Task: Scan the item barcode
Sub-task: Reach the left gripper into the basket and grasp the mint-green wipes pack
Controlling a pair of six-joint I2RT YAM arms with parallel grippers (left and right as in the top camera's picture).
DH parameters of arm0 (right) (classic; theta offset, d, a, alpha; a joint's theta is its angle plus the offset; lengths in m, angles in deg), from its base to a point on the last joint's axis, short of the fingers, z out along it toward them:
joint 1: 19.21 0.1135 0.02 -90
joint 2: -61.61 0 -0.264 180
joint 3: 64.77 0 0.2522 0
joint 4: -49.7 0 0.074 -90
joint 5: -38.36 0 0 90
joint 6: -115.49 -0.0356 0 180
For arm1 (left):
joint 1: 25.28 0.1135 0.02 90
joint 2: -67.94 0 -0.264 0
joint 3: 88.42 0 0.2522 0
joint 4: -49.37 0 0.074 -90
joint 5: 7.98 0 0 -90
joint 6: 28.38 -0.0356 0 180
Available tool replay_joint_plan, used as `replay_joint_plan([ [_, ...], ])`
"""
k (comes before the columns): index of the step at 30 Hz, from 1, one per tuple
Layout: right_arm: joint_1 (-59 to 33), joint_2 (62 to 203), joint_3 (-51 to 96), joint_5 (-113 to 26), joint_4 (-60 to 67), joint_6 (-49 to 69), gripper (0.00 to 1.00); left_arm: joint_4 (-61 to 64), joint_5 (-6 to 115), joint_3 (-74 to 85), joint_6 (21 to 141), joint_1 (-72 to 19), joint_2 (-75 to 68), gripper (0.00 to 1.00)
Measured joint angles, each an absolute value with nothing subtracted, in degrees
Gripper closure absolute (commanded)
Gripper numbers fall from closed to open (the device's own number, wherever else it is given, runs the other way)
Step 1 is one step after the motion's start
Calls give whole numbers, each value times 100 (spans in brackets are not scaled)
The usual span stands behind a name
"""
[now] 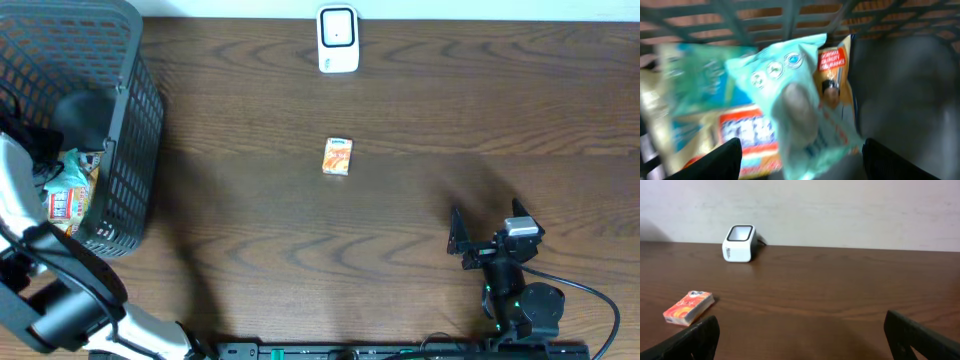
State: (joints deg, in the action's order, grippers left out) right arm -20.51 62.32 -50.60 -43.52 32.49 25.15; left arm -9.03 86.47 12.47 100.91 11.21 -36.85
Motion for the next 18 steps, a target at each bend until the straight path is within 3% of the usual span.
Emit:
replay_joint_plan([
  [10, -2051, 6232, -5060, -4352, 3252, 2515, 1, -398, 8649, 1247, 10193, 1121, -4238, 25],
  [13, -2051, 6232, -5060, -4352, 3249, 2515, 1, -387, 8649, 1243, 10226, 1121, -4293, 36],
  [17, -2051, 6232, -5060, -4352, 3252, 2515, 1, -381, 8656, 1203, 10222, 1121, -4323, 42],
  [18, -2051, 6232, -5060, -4352, 3249, 2515, 1, -381, 8656, 1203, 10218, 1121, -4328, 49],
])
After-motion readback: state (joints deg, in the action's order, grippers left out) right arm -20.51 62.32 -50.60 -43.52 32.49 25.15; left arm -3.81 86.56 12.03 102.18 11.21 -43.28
